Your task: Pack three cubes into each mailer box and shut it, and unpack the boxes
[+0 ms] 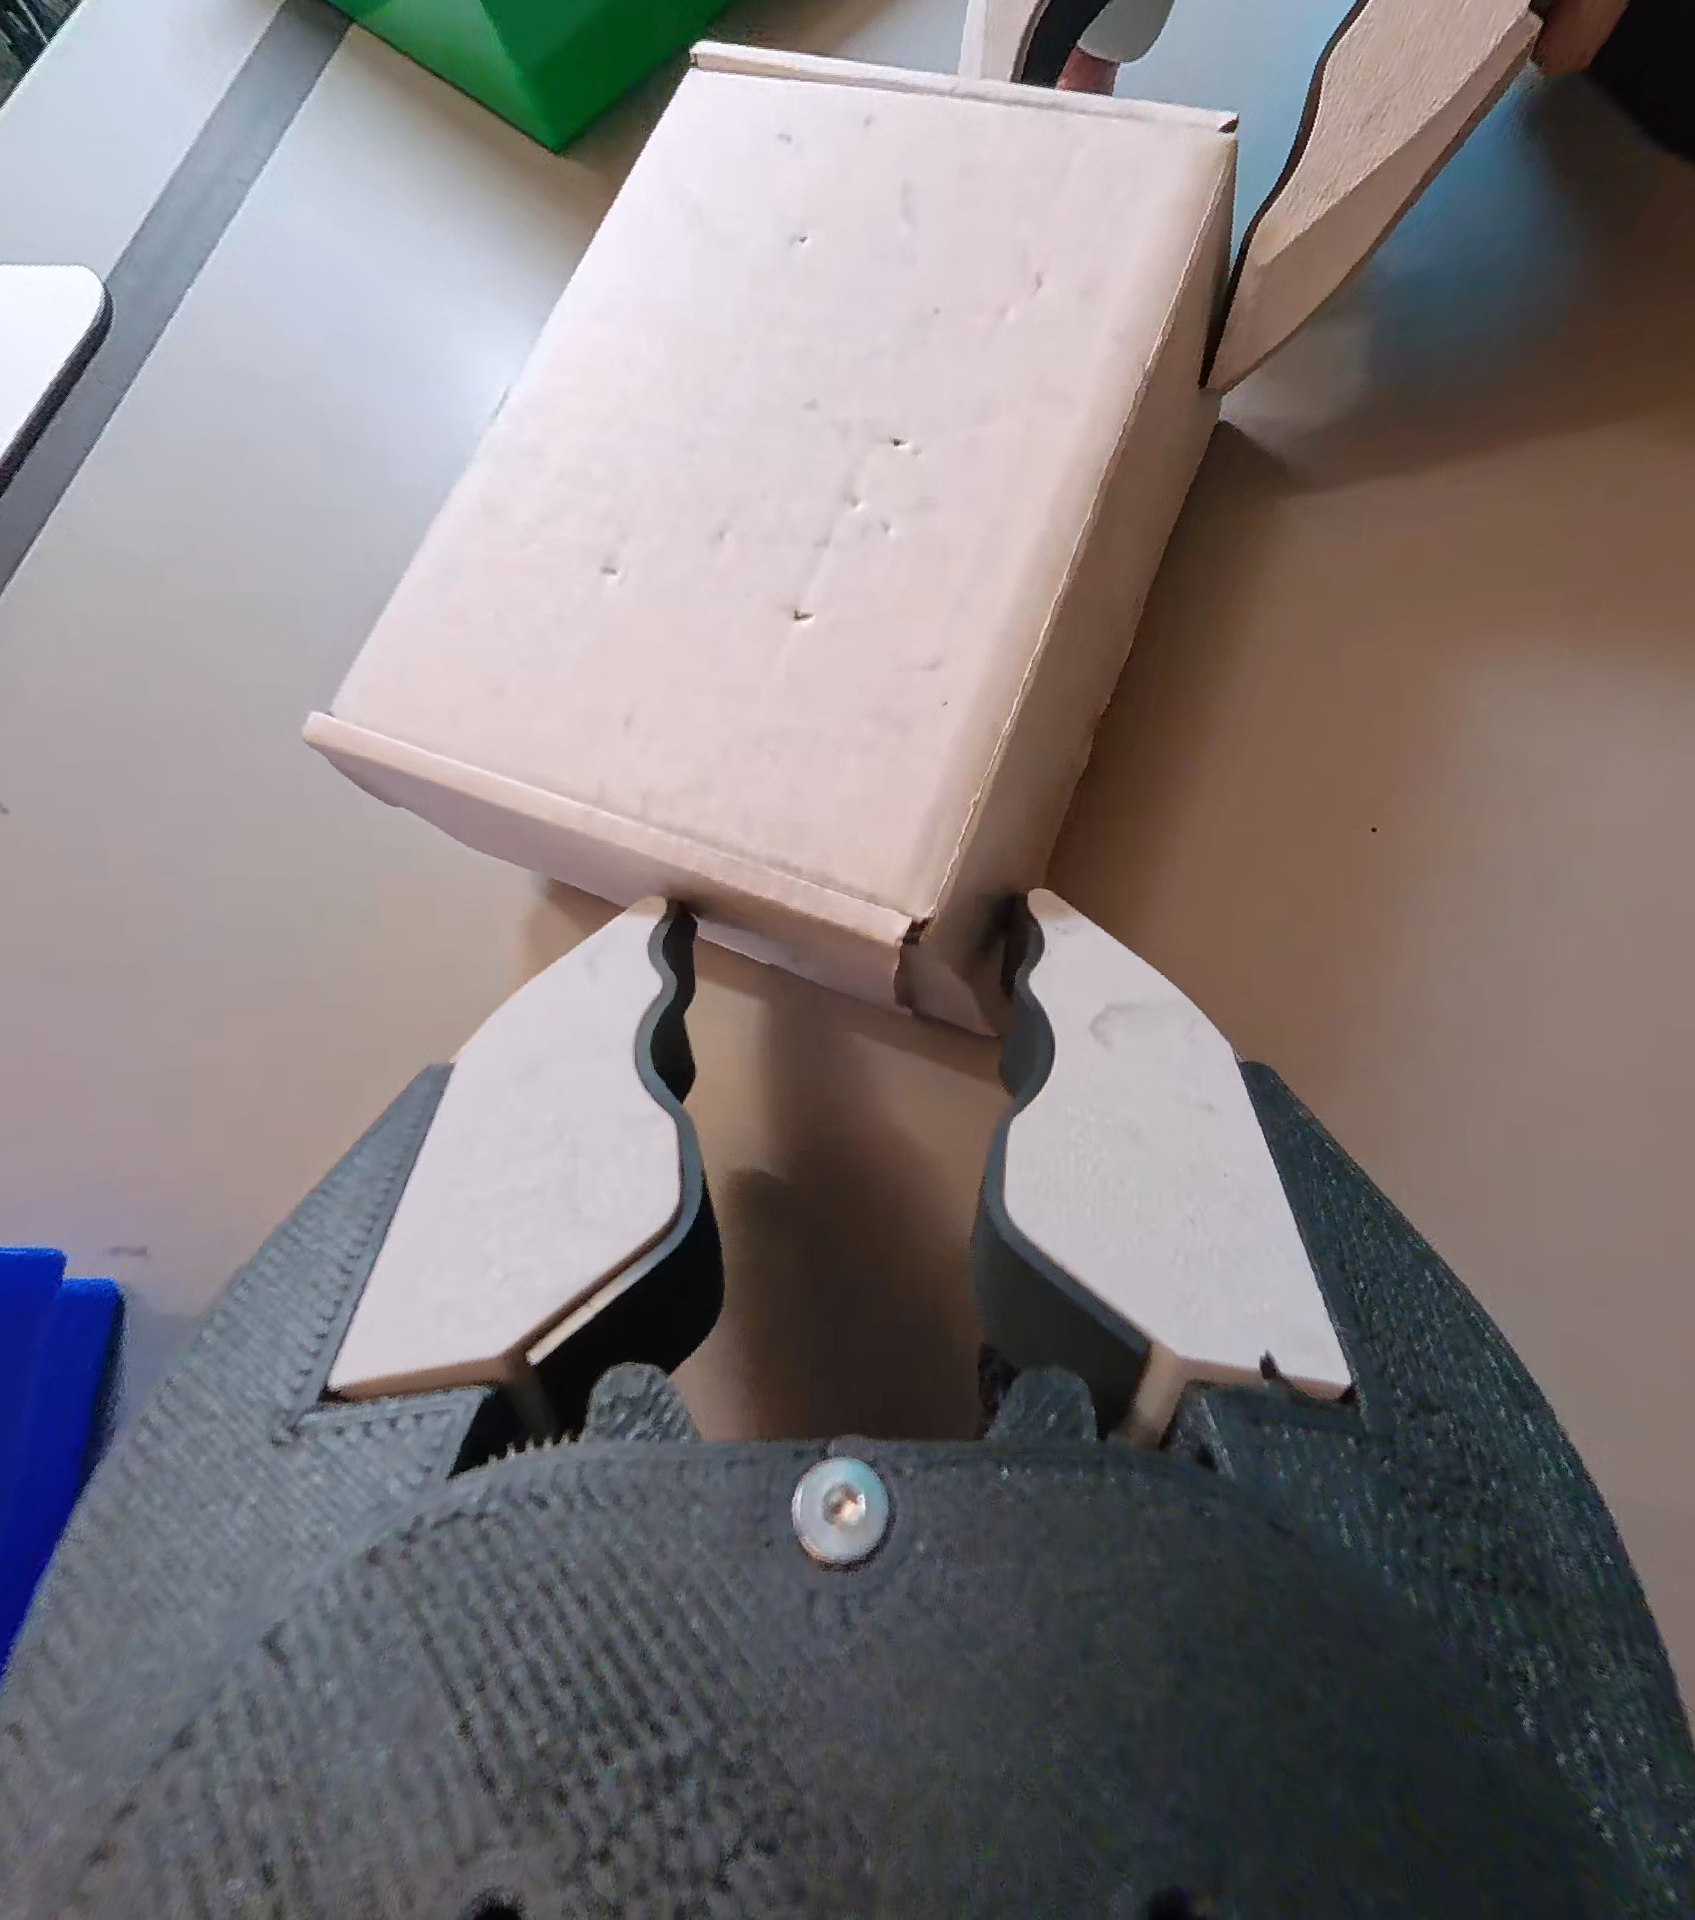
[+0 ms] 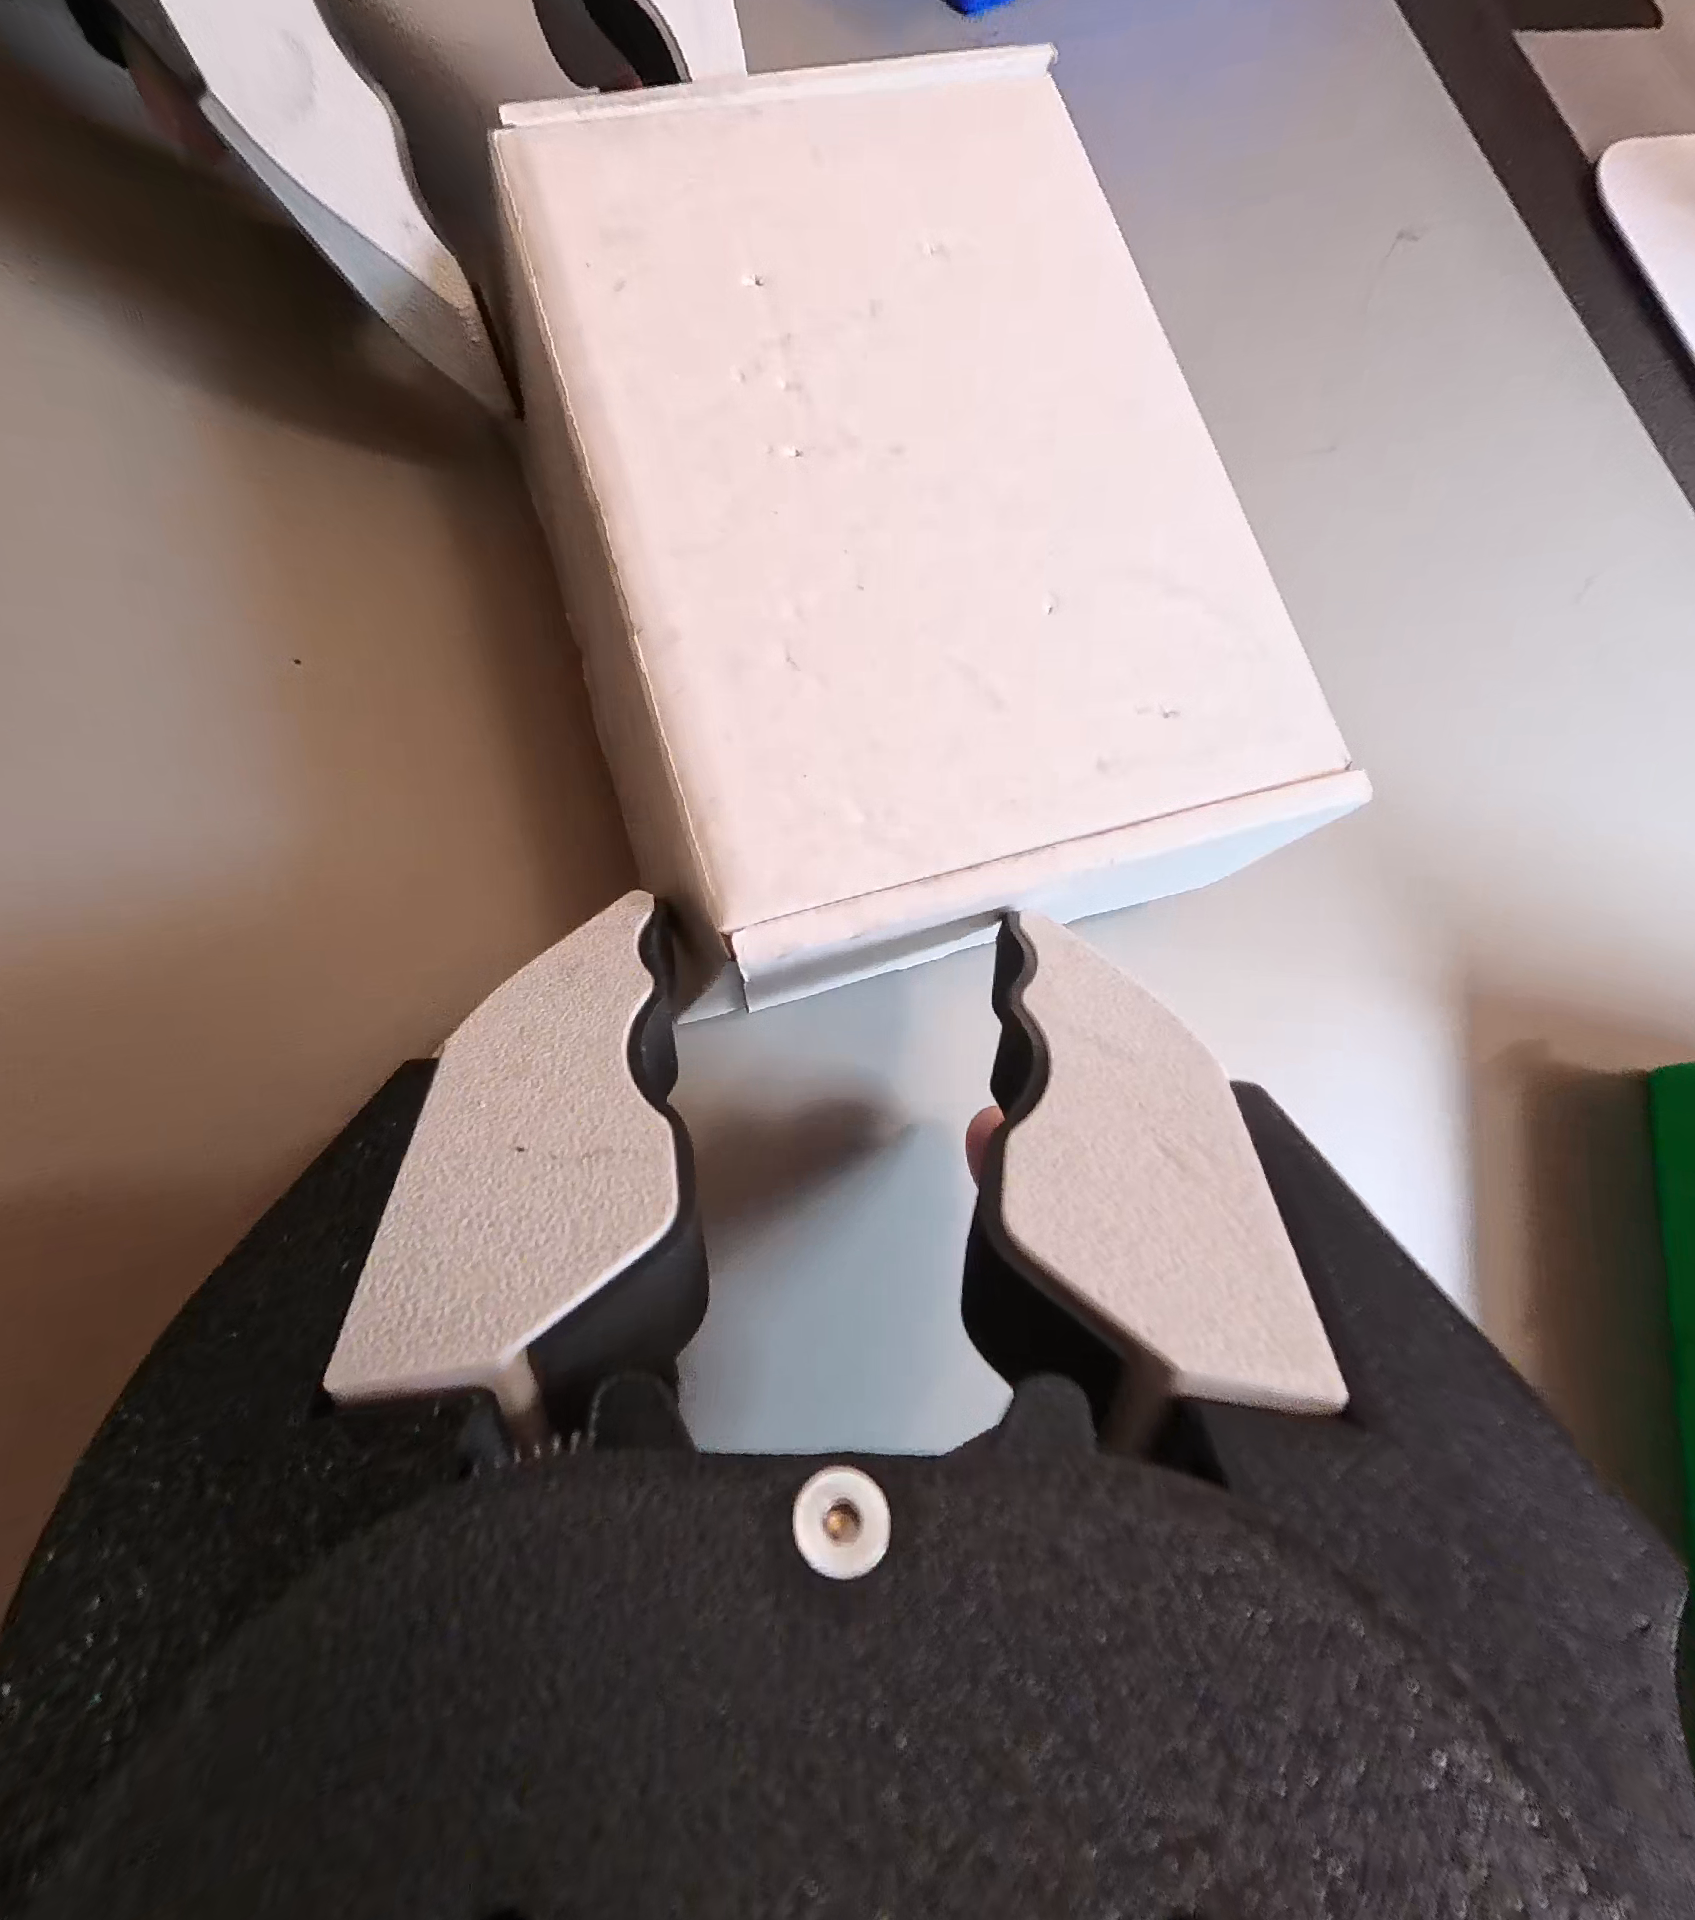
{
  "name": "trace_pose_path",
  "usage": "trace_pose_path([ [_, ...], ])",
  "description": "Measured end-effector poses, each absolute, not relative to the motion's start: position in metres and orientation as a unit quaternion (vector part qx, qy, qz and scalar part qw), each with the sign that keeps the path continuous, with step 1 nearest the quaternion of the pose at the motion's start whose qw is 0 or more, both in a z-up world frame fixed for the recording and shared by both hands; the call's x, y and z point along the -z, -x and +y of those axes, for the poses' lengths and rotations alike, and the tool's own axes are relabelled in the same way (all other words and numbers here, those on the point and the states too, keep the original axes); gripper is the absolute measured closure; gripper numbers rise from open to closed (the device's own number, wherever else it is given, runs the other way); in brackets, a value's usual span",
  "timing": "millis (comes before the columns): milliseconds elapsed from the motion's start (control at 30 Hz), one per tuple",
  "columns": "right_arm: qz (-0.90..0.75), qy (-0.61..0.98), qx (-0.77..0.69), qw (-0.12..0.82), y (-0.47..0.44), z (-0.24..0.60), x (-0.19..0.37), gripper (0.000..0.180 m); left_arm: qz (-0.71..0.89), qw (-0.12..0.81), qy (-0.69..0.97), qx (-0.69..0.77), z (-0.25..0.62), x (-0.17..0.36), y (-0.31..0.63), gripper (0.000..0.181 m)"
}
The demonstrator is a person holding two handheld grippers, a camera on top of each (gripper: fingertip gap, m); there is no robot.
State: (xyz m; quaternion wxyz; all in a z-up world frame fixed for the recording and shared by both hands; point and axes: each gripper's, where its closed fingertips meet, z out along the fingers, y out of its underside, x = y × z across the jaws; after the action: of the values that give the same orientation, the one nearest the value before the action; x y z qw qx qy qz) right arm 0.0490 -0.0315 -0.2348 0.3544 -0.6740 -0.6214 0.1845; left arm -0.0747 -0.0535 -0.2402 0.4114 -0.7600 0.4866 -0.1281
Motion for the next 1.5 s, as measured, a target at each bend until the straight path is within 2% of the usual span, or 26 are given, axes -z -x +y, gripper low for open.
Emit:
trace_pose_path([
  [267, -0.605, 0.675, -0.204, 0.370, -0.049, -0.035, 0.235, 0.122, 0.477, 0.420, 0.756, 0.157, -0.057, 0.242, 0.078, 0.122],
  [300, -0.606, 0.677, -0.204, 0.365, -0.050, -0.036, 0.236, 0.125, 0.477, 0.416, 0.758, 0.158, -0.058, 0.244, 0.079, 0.114],
  [367, -0.610, 0.681, -0.197, 0.355, -0.052, -0.036, 0.241, 0.114, 0.480, 0.398, 0.765, 0.160, -0.060, 0.249, 0.078, 0.104],
  [500, -0.620, 0.680, -0.177, 0.350, -0.047, -0.035, 0.247, 0.115, 0.489, 0.401, 0.763, 0.134, -0.057, 0.251, 0.077, 0.118],
  [833, -0.628, 0.663, -0.141, 0.383, -0.044, -0.027, 0.246, 0.129, 0.495, 0.409, 0.762, 0.083, -0.050, 0.251, 0.082, 0.131],
  [1200, -0.604, 0.669, -0.185, 0.393, -0.041, -0.034, 0.229, 0.128, 0.479, 0.400, 0.771, 0.128, -0.055, 0.242, 0.085, 0.129],
  [1500, -0.618, 0.667, -0.168, 0.382, -0.042, -0.040, 0.241, 0.130, 0.495, 0.381, 0.774, 0.108, -0.061, 0.248, 0.086, 0.130],
])
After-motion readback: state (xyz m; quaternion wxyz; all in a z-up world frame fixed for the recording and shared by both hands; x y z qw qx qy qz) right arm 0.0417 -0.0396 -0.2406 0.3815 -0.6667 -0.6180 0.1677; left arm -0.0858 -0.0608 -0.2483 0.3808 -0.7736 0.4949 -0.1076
